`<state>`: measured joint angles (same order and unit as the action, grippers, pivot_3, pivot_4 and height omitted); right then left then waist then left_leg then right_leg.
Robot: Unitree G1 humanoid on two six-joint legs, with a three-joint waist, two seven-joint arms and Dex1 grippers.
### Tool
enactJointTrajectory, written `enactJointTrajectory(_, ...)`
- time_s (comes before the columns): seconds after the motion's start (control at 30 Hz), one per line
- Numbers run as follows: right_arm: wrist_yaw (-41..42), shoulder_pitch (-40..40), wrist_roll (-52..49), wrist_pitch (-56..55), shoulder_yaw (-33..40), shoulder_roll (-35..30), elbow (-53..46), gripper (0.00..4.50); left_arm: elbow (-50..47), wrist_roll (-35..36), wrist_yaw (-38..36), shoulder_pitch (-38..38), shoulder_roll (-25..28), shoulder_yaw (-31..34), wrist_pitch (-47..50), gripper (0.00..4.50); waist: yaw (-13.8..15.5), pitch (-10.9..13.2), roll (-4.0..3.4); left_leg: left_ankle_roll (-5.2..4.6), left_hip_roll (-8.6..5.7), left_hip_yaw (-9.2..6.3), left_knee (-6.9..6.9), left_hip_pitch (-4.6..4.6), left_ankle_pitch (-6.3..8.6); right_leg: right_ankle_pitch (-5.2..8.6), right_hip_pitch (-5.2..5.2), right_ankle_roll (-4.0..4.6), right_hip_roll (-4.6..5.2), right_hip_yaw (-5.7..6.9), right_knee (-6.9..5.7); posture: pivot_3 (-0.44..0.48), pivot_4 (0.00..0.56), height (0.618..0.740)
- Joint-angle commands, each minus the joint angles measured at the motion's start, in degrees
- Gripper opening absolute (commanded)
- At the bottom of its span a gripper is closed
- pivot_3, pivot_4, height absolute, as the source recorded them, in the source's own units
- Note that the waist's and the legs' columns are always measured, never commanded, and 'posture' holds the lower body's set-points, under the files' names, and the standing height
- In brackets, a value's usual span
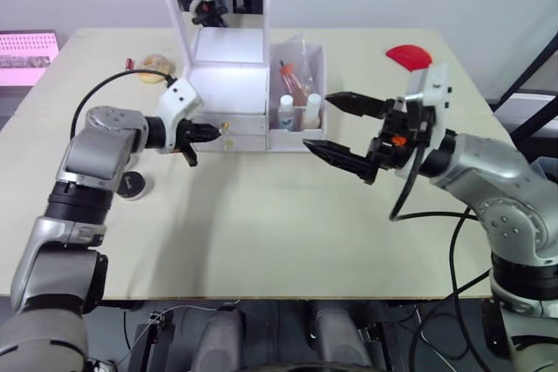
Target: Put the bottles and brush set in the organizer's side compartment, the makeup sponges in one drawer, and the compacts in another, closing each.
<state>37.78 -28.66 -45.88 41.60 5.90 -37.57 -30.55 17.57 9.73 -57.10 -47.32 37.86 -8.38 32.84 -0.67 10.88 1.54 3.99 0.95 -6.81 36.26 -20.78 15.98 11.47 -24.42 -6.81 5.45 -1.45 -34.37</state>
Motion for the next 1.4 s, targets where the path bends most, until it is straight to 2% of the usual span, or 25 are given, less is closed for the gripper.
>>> enactJointTrajectory(0.03, -0.6, -0.5, -0.9, 0.1, 0.7, -0.3, -2.5, 4.50, 0.8, -1.2, 2.3, -2.2, -0.7, 1.1, -2.2, 0.12, 0.2, 0.0, 0.00, 0.00, 0.00, 0.00, 0.01, 0.00, 0.00, 0.00, 0.02, 0.00, 0.00, 0.00, 0.00, 0.000, 0.150, 0.739)
enactJointTrajectory(0.33, -0.5, 0.1, -1.2, 0.5, 1.3, -0.6, -3.0, 4.50, -0.5, -1.3, 1.0, -1.5, -0.7, 1.3, -2.0, 0.12, 0.0, 0.0, -0.01, 0.01, 0.00, -0.01, 0.08, 0.35, -0.01, 0.05, 0.39, 0.19, 0.00, 0.00, -0.02, 0.000, 0.150, 0.739)
enactJointTrajectory(0.57, 0.0, 1.0, -1.4, 0.5, 2.1, -1.4, -2.9, 4.50, -11.1, 2.5, -2.2, 2.8, 4.3, 3.5, 5.4, 0.12, -0.3, 0.0, -0.01, 0.01, 0.00, -0.01, -0.08, 0.30, -0.01, 0.00, 0.35, -0.03, 0.00, -0.01, 0.09, 0.000, 0.150, 0.739)
enactJointTrajectory(0.7, 0.4, 6.9, 1.8, 0.1, 6.3, -5.6, -0.5, 4.50, -19.8, 9.0, -3.3, 13.2, 10.9, 15.1, 9.8, 0.12, -0.9, 0.0, -0.03, -0.01, 0.01, 0.00, -0.17, 0.30, 0.01, 0.03, 0.27, -0.07, 0.01, -0.02, 0.11, 0.000, 0.150, 0.739)
enactJointTrajectory(0.8, 1.0, 13.3, 2.3, -0.2, 11.6, -8.4, 0.5, 4.50, -22.1, 11.3, -1.5, 21.7, 11.6, 24.7, 4.9, 0.12, -0.8, 0.0, -0.04, -0.13, 0.01, 0.01, -0.23, 0.30, 0.08, 0.08, 0.22, -0.12, 0.01, -0.03, 0.11, 0.000, 0.150, 0.739)
enactJointTrajectory(1.03, 4.9, 26.0, 3.8, -3.3, 25.9, -11.0, 5.5, 4.50, -22.6, 15.7, -2.2, 36.6, 15.6, 42.9, 4.1, 0.12, -0.1, 0.0, -0.03, -0.12, 0.00, 0.04, -0.07, 0.32, 0.08, 0.21, 0.37, 0.15, 0.02, -0.03, 0.18, 0.000, 0.150, 0.739)
enactJointTrajectory(1.13, 7.0, 29.9, 5.1, -4.1, 29.0, -12.4, 8.4, 4.50, -18.5, 15.1, -3.0, 41.0, 17.8, 47.5, 1.2, 0.94, -0.2, 0.0, -0.03, -0.12, 0.01, 0.06, -0.04, 0.40, 0.08, 0.27, 0.41, 0.06, 0.02, -0.03, 0.17, 0.000, 0.150, 0.739)
enactJointTrajectory(1.37, 13.3, 36.3, 8.8, -10.7, 35.7, -13.5, 19.8, 4.50, -5.4, 14.0, -7.4, 48.6, 21.5, 53.4, -7.8, 4.29, -0.4, 0.0, -0.05, -0.11, 0.02, 0.10, -0.09, 0.40, 0.08, 0.26, 0.36, 0.10, 0.04, -0.02, 0.23, 0.000, 0.150, 0.739)
enactJointTrajectory(1.4, 14.5, 36.8, 9.0, -11.9, 36.9, -13.6, 22.2, 4.50, -4.2, 14.1, -7.7, 48.9, 22.0, 53.8, -8.6, 4.47, -0.4, 0.0, -0.05, -0.11, 0.02, 0.12, -0.08, 0.39, 0.09, 0.26, 0.36, 0.10, 0.05, -0.02, 0.25, 0.000, 0.150, 0.739)
